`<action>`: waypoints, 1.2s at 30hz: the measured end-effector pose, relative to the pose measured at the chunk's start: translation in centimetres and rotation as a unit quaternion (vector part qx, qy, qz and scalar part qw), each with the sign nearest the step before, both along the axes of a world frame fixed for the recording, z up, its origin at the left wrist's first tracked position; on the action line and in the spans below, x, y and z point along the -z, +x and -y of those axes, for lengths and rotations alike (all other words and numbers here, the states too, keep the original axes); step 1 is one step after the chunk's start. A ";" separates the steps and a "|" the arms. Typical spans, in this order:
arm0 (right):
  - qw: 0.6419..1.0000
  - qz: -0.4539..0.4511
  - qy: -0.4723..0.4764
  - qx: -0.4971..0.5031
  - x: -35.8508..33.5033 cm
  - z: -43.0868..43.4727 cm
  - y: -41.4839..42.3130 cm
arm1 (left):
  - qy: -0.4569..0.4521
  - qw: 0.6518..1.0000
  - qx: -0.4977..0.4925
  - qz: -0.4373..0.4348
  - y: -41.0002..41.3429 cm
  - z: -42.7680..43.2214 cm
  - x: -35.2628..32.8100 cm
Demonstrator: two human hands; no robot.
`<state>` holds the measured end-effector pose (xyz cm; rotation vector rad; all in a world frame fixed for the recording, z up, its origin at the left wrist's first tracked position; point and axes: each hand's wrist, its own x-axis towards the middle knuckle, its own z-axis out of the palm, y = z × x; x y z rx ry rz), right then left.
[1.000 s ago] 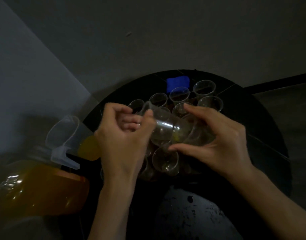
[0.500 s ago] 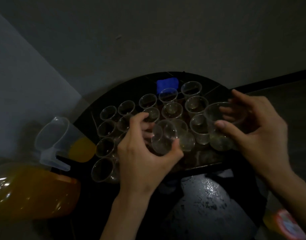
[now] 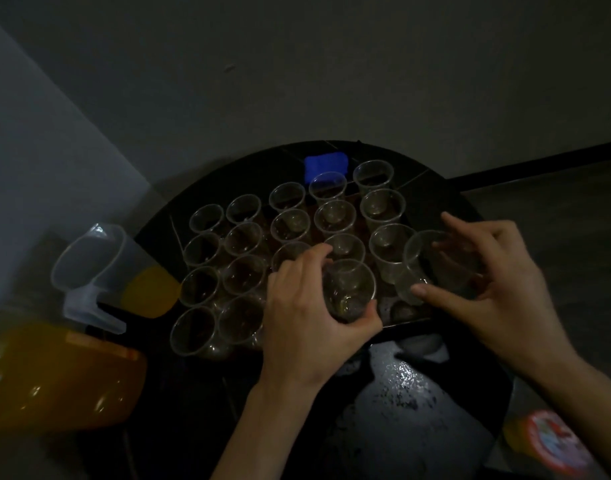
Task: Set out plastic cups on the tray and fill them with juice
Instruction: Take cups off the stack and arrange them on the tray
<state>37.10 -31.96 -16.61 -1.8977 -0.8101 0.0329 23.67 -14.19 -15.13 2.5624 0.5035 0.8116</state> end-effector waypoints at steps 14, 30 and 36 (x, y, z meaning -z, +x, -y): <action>0.993 -0.023 -0.109 -0.031 1.4 -0.5 -0.2 | -0.006 0.999 0.016 -0.046 0.5 -0.1 1.6; 0.990 -0.018 -0.134 -0.039 2.8 -0.9 -0.1 | -0.017 0.996 0.028 -0.086 0.6 -0.3 2.3; 0.991 -0.032 -0.123 -0.036 2.8 -1.0 -0.1 | 0.001 0.996 0.030 -0.090 0.6 -0.4 2.3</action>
